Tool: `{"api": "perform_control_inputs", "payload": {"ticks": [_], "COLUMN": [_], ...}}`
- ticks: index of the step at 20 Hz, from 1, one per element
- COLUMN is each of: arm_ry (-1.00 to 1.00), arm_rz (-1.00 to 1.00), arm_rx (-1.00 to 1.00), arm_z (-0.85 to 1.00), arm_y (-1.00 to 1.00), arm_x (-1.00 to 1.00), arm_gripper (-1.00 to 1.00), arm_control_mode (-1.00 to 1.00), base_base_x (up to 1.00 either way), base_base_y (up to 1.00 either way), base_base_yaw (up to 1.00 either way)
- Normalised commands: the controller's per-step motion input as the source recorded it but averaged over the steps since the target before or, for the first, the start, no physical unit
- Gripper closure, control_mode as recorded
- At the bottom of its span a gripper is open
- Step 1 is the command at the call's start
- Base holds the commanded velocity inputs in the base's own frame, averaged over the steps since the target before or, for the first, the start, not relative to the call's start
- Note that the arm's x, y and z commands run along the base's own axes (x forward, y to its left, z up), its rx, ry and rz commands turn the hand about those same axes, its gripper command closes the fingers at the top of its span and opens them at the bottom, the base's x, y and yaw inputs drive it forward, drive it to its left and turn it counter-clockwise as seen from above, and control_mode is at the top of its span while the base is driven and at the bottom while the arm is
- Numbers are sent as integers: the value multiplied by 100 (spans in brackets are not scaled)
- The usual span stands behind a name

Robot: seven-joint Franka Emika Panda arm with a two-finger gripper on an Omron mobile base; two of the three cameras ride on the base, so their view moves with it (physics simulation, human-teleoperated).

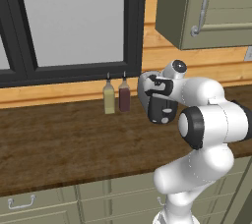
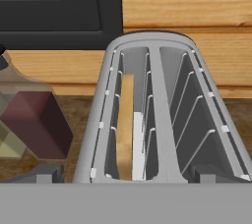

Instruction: Start the toaster. Once the lever pops up, take the bread to the plate on the dining counter.

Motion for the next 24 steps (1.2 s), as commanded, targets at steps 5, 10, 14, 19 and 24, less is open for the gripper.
{"api": "perform_control_inputs", "payload": {"ticks": [5,10,14,19,24], "arm_ry": [0,0,0,0,0], "arm_rz": [0,0,0,0,0], "arm_rx": [0,0,0,0,0], "arm_z": [0,0,0,0,0], "arm_y": [0,0,0,0,0], "arm_x": [0,0,0,0,0], "arm_gripper": [-100,-100,-100,-100,-100], "arm_control_mode": [-100,-100,-100,-100,-100], "base_base_x": [0,0,0,0,0], "base_base_y": [0,0,0,0,0], "base_base_yaw": [0,0,0,0,0]}}
